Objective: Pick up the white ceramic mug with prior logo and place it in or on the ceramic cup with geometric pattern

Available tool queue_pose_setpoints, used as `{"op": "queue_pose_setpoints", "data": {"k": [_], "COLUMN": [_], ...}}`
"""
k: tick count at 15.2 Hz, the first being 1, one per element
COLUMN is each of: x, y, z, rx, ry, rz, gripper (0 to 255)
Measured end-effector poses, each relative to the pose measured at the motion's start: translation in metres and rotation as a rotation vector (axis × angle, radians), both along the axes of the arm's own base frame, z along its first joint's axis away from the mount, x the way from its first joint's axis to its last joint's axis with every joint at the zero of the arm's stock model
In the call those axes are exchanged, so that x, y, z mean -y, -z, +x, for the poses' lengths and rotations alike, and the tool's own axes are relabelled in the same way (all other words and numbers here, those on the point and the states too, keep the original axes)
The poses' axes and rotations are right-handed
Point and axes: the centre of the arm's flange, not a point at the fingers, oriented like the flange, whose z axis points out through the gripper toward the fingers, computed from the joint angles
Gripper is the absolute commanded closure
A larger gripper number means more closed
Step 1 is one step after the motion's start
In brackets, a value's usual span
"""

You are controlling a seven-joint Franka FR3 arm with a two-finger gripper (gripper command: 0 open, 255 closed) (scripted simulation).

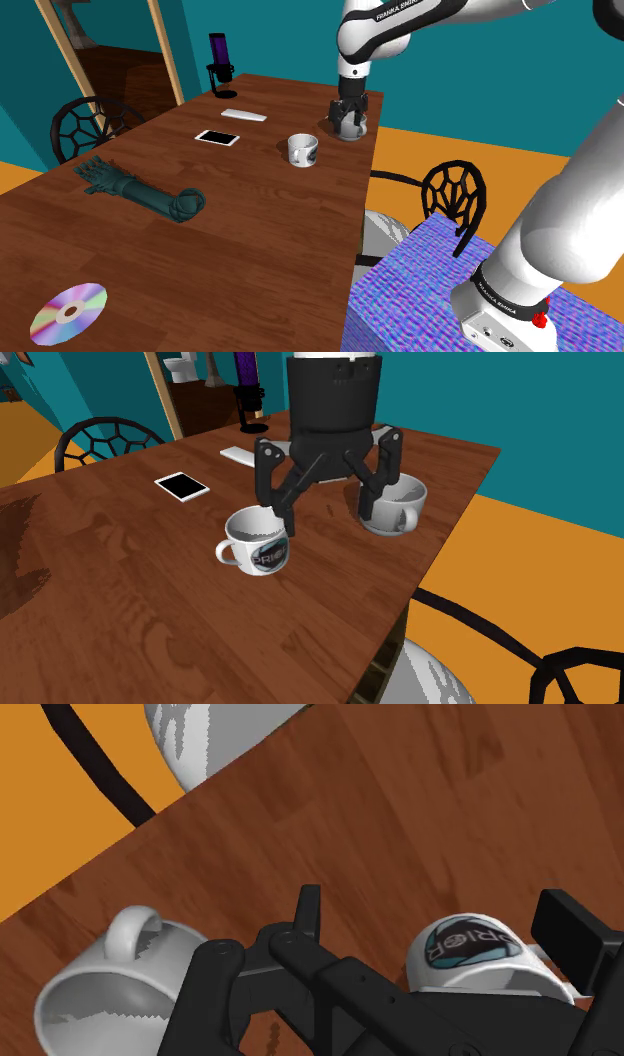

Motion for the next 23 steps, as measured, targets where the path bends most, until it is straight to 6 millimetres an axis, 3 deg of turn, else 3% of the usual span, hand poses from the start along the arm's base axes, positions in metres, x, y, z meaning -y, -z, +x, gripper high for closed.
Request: {"op": "queue_pose_setpoints", "data": {"k": [11, 19, 23], "x": [-0.021, -0.025, -0.026], "y": [0.059, 0.099, 0.102], "z": [0.121, 0.125, 0.125], "rx": [0.001, 0.001, 0.001], "ry": [-0.082, -0.086, -0.086], "rz": [0.042, 0.044, 0.044], "gripper": [0, 0, 0]}}
